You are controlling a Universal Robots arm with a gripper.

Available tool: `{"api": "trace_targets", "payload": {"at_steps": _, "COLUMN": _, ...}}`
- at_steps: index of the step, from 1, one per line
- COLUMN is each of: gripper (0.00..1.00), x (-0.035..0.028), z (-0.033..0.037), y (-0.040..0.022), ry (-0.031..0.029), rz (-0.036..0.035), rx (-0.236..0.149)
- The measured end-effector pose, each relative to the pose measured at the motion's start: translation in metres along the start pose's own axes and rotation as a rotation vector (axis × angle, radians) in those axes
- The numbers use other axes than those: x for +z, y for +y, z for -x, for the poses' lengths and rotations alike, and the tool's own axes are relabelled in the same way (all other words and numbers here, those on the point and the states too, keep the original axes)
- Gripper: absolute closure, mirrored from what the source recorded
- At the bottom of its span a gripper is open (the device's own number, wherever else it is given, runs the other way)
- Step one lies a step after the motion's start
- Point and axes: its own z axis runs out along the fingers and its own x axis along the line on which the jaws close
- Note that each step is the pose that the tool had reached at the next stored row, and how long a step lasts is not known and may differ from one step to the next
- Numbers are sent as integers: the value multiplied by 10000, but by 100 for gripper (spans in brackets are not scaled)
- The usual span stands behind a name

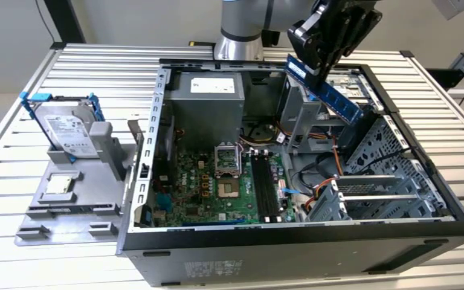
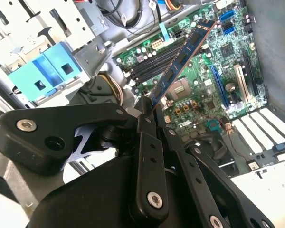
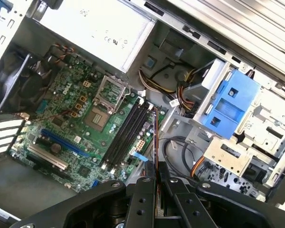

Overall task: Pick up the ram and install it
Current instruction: 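Insert the ram into the slot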

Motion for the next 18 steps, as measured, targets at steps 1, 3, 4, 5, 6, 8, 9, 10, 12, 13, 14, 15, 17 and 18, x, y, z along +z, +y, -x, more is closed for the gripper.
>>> {"api": "trace_targets", "payload": {"at_steps": 1, "gripper": 100, "x": 0, "z": 0, "y": 0, "ry": -2, "rz": -1, "rx": 61}}
{"api": "trace_targets", "payload": {"at_steps": 3, "gripper": 100, "x": 0, "z": 0, "y": 0, "ry": -8, "rz": -5, "rx": 208}}
{"api": "trace_targets", "payload": {"at_steps": 4, "gripper": 100, "x": 0, "z": 0, "y": -1, "ry": -11, "rz": -6, "rx": 285}}
{"api": "trace_targets", "payload": {"at_steps": 5, "gripper": 100, "x": 0, "z": -1, "y": -1, "ry": -14, "rz": -8, "rx": 366}}
{"api": "trace_targets", "payload": {"at_steps": 6, "gripper": 100, "x": 0, "z": -1, "y": -1, "ry": -18, "rz": -10, "rx": 458}}
{"api": "trace_targets", "payload": {"at_steps": 8, "gripper": 100, "x": 0, "z": -1, "y": -2, "ry": -26, "rz": -15, "rx": 669}}
{"api": "trace_targets", "payload": {"at_steps": 9, "gripper": 100, "x": 0, "z": -1, "y": -2, "ry": -31, "rz": -18, "rx": 793}}
{"api": "trace_targets", "payload": {"at_steps": 10, "gripper": 100, "x": 0, "z": -1, "y": -2, "ry": -36, "rz": -21, "rx": 916}}
{"api": "trace_targets", "payload": {"at_steps": 12, "gripper": 100, "x": 0, "z": -2, "y": -3, "ry": -45, "rz": -26, "rx": 1162}}
{"api": "trace_targets", "payload": {"at_steps": 13, "gripper": 100, "x": 0, "z": -2, "y": -4, "ry": -50, "rz": -29, "rx": 1282}}
{"api": "trace_targets", "payload": {"at_steps": 14, "gripper": 100, "x": 0, "z": -2, "y": -4, "ry": -54, "rz": -31, "rx": 1388}}
{"api": "trace_targets", "payload": {"at_steps": 15, "gripper": 100, "x": 0, "z": -2, "y": -5, "ry": -58, "rz": -34, "rx": 1486}}
{"api": "trace_targets", "payload": {"at_steps": 17, "gripper": 100, "x": 0, "z": -3, "y": -5, "ry": -65, "rz": -38, "rx": 1670}}
{"api": "trace_targets", "payload": {"at_steps": 18, "gripper": 100, "x": 0, "z": -3, "y": -5, "ry": -68, "rz": -40, "rx": 1757}}
